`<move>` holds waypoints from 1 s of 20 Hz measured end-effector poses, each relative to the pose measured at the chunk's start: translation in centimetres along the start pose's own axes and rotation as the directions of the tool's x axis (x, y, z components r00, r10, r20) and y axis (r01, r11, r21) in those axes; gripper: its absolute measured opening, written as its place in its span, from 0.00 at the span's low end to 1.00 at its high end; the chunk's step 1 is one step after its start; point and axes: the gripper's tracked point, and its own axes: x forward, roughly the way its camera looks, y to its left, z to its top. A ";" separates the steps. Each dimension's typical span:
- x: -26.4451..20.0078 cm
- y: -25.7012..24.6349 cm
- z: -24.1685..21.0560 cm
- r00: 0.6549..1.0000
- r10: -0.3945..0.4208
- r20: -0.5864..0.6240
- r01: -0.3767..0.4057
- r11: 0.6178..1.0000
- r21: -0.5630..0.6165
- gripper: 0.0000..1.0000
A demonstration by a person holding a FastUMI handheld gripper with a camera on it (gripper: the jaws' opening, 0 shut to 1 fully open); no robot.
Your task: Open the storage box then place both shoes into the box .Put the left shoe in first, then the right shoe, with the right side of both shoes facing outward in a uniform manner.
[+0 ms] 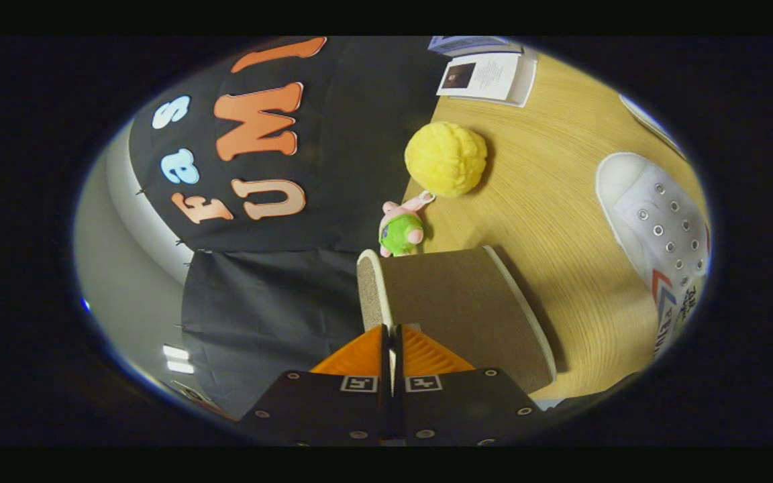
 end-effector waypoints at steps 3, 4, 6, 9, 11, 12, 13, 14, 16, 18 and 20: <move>-0.2 2.2 -1.3 0.999 0.023 -0.047 -0.027 0.996 -0.089 0.00; -0.2 3.1 -1.6 0.997 0.038 -0.061 -0.044 0.993 -0.112 0.00; 0.1 4.1 -1.8 0.997 0.022 -0.070 -0.033 0.985 -0.168 0.00; 0.8 6.5 -3.0 0.993 0.046 -0.105 -0.067 0.977 -0.202 0.01; 1.5 6.7 -3.5 0.993 0.018 -0.121 -0.046 0.970 -0.238 0.00; 1.8 7.2 -3.8 0.991 0.023 -0.131 -0.054 0.970 -0.239 0.00; 2.0 8.2 -4.1 0.990 0.036 -0.134 -0.067 0.969 -0.238 0.00; 2.4 9.3 -4.3 0.989 0.052 -0.137 -0.084 0.967 -0.239 0.00; 3.4 12.0 -4.9 0.985 0.083 -0.152 -0.121 0.957 -0.265 0.00; 4.3 14.4 -5.7 0.981 0.093 -0.171 -0.143 0.940 -0.310 0.00; 5.5 16.5 -6.7 0.978 0.095 -0.184 -0.157 0.919 -0.361 0.00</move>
